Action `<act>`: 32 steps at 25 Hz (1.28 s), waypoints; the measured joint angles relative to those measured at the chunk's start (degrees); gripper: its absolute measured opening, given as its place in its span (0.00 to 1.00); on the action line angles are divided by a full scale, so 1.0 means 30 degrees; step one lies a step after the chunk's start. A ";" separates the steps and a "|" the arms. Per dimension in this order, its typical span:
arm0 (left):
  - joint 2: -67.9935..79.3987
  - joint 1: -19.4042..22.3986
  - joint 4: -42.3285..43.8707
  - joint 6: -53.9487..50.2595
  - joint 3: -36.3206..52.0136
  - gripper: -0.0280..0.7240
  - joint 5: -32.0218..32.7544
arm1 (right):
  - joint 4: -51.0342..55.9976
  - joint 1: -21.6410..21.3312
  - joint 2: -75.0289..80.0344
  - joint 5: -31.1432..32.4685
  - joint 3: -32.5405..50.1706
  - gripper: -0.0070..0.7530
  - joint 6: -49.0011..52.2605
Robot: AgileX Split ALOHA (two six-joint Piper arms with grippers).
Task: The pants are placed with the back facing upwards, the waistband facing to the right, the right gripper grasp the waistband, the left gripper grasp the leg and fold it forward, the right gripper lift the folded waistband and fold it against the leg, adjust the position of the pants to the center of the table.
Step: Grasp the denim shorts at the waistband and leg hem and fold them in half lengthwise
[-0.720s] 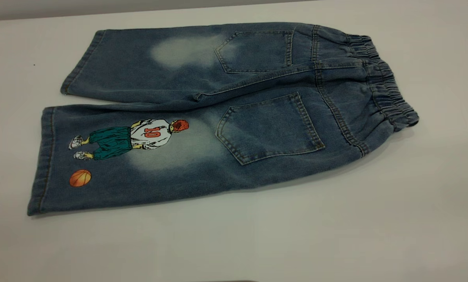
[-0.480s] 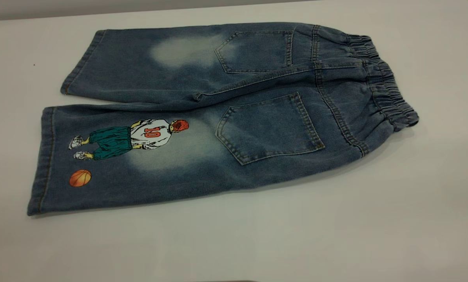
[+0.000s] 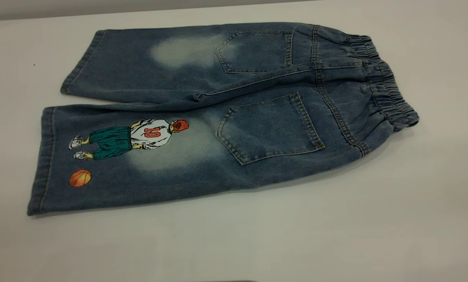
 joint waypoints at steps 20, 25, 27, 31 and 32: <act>0.0000 0.0000 0.0000 -0.0054 0.0000 0.54 0.0000 | 0.0000 0.0000 0.0000 0.0000 0.0000 0.66 0.0000; 0.0985 0.0000 0.0000 -0.1670 -0.0104 0.54 0.0019 | 0.0020 0.0000 0.0079 -0.0071 -0.0081 0.66 0.0379; 0.2097 0.0000 0.0000 -0.2153 -0.0490 0.54 0.0040 | -0.0151 0.0000 0.0591 -0.0080 -0.0548 0.66 0.0835; 0.4830 0.0000 -0.0149 -0.2317 -0.1552 0.54 -0.0956 | -0.0269 0.0000 0.3148 -0.0704 -0.2001 0.66 0.1075; 0.5515 0.0000 -0.0342 -0.2317 -0.1705 0.54 -0.1647 | -0.0250 0.0000 0.4043 -0.1158 -0.2246 0.66 0.1130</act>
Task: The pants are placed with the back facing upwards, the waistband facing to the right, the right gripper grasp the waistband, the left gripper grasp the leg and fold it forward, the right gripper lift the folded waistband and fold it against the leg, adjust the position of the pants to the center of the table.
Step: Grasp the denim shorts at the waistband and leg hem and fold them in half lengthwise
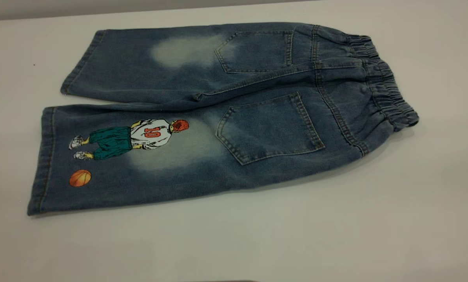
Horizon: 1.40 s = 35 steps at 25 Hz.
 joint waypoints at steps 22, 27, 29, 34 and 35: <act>1.5030 0.0000 -1.1455 1.0638 -0.0084 0.63 -0.9935 | 0.9284 0.0000 1.8537 -0.9881 -0.0229 0.66 -0.5348; 1.7063 0.0000 -1.3248 1.2099 -0.0084 0.66 -1.1122 | 1.1772 0.0000 2.2144 -1.1451 -0.0229 0.66 -0.8313; 1.7591 0.0000 -1.3911 1.2674 -0.0084 0.66 -1.1331 | 1.2865 0.0000 2.3260 -1.2245 -0.0244 0.66 -0.9263; 1.8253 0.0000 -1.5718 1.4480 -0.0084 0.66 -1.1573 | 1.5662 0.0000 2.5983 -1.3106 -0.0608 0.69 -1.0735; 1.8275 0.0000 -1.6122 1.4900 -0.0084 0.66 -1.1637 | 1.6110 0.0000 2.6553 -1.3106 -0.0768 0.70 -1.1016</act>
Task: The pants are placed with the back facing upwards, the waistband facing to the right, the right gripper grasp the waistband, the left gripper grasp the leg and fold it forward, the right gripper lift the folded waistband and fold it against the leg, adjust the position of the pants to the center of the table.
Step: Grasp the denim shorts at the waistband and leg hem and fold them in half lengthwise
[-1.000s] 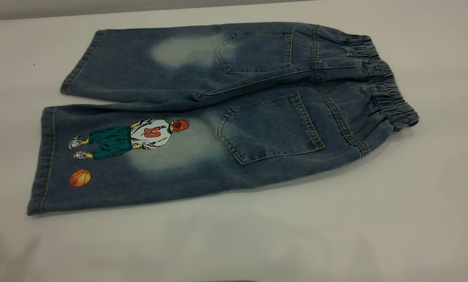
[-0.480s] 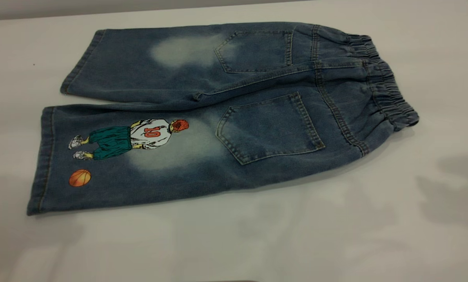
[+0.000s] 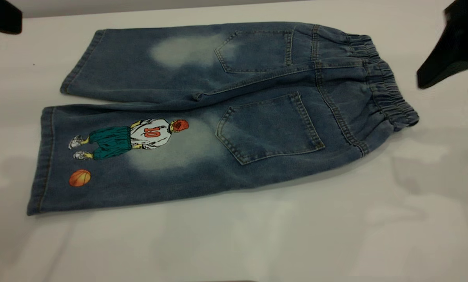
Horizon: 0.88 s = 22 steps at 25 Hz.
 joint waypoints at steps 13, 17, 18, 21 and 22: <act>0.0065 0.0000 -0.1518 0.1574 0.0000 0.66 -0.0125 | 0.1986 -0.0683 0.5039 -0.0224 -0.1762 0.78 -0.1711; 0.0087 0.0000 -0.1518 0.1590 0.0000 0.66 -0.0140 | 0.3266 -0.2156 0.6058 0.0260 -0.1797 0.77 -0.3544; 0.0087 0.0000 -0.1518 0.1590 0.0000 0.66 -0.0140 | 0.4003 -0.2420 0.6183 0.0495 -0.1797 0.77 -0.4475; 0.0087 0.0000 -0.1669 0.1590 0.0000 0.66 -0.0140 | 0.6930 -0.2709 0.6298 0.1380 -0.1819 0.77 -0.7789; 0.0087 0.0000 -0.1729 0.1637 0.0000 0.66 -0.0140 | 0.8115 -0.2709 0.6389 0.1759 -0.1838 0.77 -0.9009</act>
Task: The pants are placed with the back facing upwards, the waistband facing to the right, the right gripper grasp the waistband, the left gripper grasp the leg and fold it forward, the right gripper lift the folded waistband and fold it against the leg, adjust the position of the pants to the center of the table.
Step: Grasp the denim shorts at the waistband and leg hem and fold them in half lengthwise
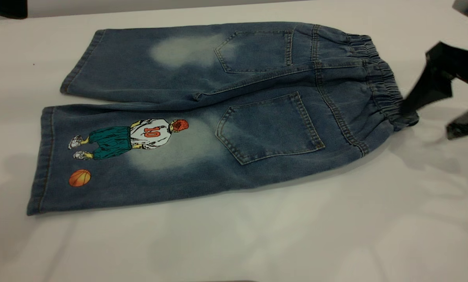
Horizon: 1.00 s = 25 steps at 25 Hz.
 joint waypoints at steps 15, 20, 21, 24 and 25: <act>0.0000 0.0000 -0.0094 0.0176 0.0000 0.66 0.0010 | 0.9216 0.0000 0.3221 0.1476 -0.0117 0.75 -0.8565; 0.0000 0.0000 -0.0117 0.0176 0.0000 0.66 0.0010 | 0.9849 0.0000 0.3221 0.1476 -0.0488 0.61 -0.8992; 0.0000 0.0000 -0.0117 0.0176 0.0000 0.66 0.0010 | 0.9897 0.0000 0.3227 0.1476 -0.0488 0.56 -0.8992; 0.0000 0.0000 -0.0117 0.0176 0.0000 0.66 0.0010 | 0.9897 -0.0015 0.3242 0.1476 -0.0488 0.34 -0.9018; 0.0000 0.0000 -0.0117 0.0176 0.0000 0.66 0.0010 | 0.9914 -0.0015 0.3242 0.1576 -0.0488 0.25 -0.9026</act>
